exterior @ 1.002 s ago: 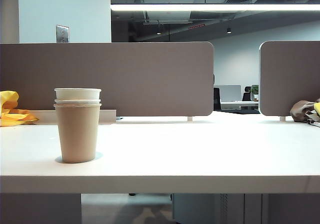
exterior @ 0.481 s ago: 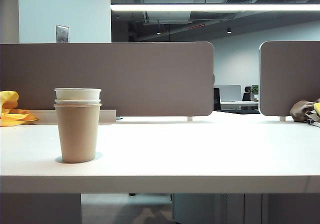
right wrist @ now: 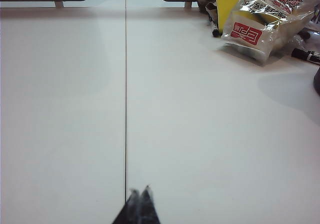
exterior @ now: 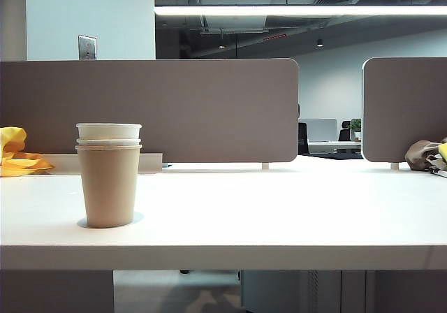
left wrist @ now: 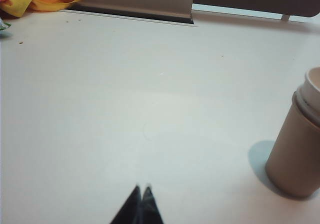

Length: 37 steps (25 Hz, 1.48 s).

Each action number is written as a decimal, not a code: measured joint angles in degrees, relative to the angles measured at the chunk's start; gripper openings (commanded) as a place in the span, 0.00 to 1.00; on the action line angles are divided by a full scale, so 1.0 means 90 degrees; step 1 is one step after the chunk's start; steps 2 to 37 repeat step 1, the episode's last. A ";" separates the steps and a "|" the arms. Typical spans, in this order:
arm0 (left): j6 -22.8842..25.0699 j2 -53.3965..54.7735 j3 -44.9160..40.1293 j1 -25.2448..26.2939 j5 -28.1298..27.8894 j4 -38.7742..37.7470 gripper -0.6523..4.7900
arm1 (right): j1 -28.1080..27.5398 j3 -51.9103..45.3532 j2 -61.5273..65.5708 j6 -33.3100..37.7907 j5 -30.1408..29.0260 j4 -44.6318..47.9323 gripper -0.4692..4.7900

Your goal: Pick up all the paper cups on the table one by one and stack them together.

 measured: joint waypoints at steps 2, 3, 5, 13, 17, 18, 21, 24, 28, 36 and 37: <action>0.0000 0.0000 0.0000 0.0000 0.0000 0.0000 0.11 | 0.0000 0.0002 0.0000 0.0000 0.0000 0.0000 0.09; 0.0000 0.0000 0.0000 0.0000 0.0000 0.0000 0.11 | 0.0000 0.0002 0.0000 0.0000 0.0000 0.0000 0.09; 0.0000 0.0000 0.0000 0.0000 0.0000 0.0000 0.11 | 0.0000 0.0002 0.0000 0.0000 0.0000 0.0000 0.09; 0.0000 0.0000 0.0000 0.0000 0.0000 0.0000 0.11 | 0.0000 0.0002 0.0000 0.0000 0.0000 0.0000 0.09; 0.0000 0.0000 0.0000 0.0000 0.0000 0.0000 0.11 | 0.0000 0.0002 0.0000 0.0000 0.0000 0.0000 0.09; 0.0000 0.0000 0.0000 0.0000 0.0000 0.0000 0.11 | 0.0000 0.0002 0.0000 0.0000 0.0000 0.0000 0.09; 0.0000 0.0000 0.0000 0.0000 0.0000 0.0000 0.11 | 0.0000 0.0002 0.0000 0.0000 0.0000 0.0000 0.09; 0.0000 0.0000 0.0000 0.0000 0.0000 0.0000 0.11 | 0.0000 0.0002 0.0000 0.0000 0.0000 0.0000 0.09; 0.0000 0.0000 0.0000 0.0000 0.0000 0.0000 0.11 | 0.0000 0.0002 0.0000 0.0000 0.0000 0.0000 0.09; 0.0000 0.0000 0.0000 0.0000 0.0000 0.0000 0.11 | 0.0000 0.0002 0.0000 0.0000 0.0000 0.0000 0.09; 0.0000 0.0000 0.0000 0.0000 0.0000 0.0000 0.11 | 0.0000 0.0002 0.0000 0.0000 0.0000 0.0000 0.09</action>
